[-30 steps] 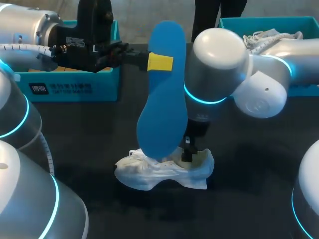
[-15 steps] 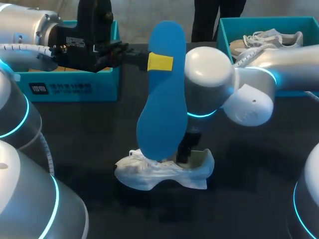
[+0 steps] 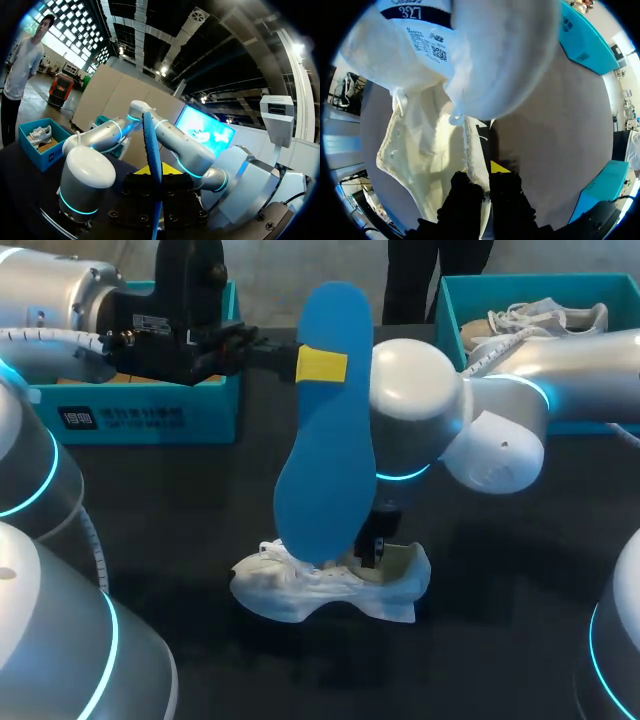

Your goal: Take the shoe out of the shoebox, open the shoe tongue, remove and reinsert the insole, then place the shoe into the shoebox

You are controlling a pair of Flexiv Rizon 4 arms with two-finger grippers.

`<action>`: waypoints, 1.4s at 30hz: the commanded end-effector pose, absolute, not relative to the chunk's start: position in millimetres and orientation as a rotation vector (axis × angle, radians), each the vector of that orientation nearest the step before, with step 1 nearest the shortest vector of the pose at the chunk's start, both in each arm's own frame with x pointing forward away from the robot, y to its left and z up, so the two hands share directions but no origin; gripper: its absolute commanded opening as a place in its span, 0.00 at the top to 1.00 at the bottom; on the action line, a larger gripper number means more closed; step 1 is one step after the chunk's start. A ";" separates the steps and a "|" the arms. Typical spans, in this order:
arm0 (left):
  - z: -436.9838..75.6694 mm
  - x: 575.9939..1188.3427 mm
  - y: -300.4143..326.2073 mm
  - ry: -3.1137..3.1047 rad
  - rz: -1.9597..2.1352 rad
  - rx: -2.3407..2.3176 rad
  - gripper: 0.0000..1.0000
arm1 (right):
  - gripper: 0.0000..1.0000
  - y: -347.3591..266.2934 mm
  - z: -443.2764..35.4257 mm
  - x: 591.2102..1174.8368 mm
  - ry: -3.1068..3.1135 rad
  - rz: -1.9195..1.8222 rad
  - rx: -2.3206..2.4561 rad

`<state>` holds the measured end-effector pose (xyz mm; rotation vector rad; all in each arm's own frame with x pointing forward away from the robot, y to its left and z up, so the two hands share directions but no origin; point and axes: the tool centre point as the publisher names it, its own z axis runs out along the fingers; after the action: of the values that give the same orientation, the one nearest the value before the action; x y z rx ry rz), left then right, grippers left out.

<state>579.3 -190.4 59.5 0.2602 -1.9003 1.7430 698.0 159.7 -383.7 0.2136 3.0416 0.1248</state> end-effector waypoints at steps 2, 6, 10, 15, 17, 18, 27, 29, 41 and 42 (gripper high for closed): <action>59.9 580.1 -192.0 -1.902 1.740 0.260 1.00 | 1.00 155.3 -368.9 689.4 3.041 0.118 0.305; 59.9 580.1 -192.0 -1.902 1.740 0.260 1.00 | 1.00 150.8 -354.0 682.0 3.011 0.121 0.477; 59.9 580.1 -192.0 -1.902 1.740 0.260 1.00 | 1.00 149.2 -344.7 673.9 2.975 0.125 0.682; 59.9 580.1 -192.0 -1.902 1.740 0.260 1.00 | 1.00 144.8 -338.3 660.1 2.906 0.104 0.982; 59.9 580.1 -192.0 -1.902 1.740 0.260 1.00 | 1.00 143.2 -336.7 653.7 2.863 0.110 1.108; 59.9 580.1 -192.0 -1.902 1.740 0.260 1.00 | 1.00 142.3 -336.3 649.8 2.835 0.095 1.190; 59.9 580.1 -192.0 -1.902 1.740 0.260 1.00 | 1.00 144.7 -339.1 623.1 2.565 0.106 1.716; 59.9 580.1 -192.0 -1.902 1.740 0.260 1.00 | 1.00 146.4 -337.5 621.5 2.514 0.140 1.782; 59.9 580.1 -192.0 -1.902 1.740 0.260 1.00 | 1.00 156.9 -337.9 628.5 2.364 0.209 1.972; 59.9 580.1 -192.0 -1.902 1.740 0.260 1.00 | 1.00 157.4 -340.0 629.1 2.363 0.212 1.979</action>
<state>579.3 -190.4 59.5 0.2602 -1.9003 1.7430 629.9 158.6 -333.9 1.9695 2.3626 0.1960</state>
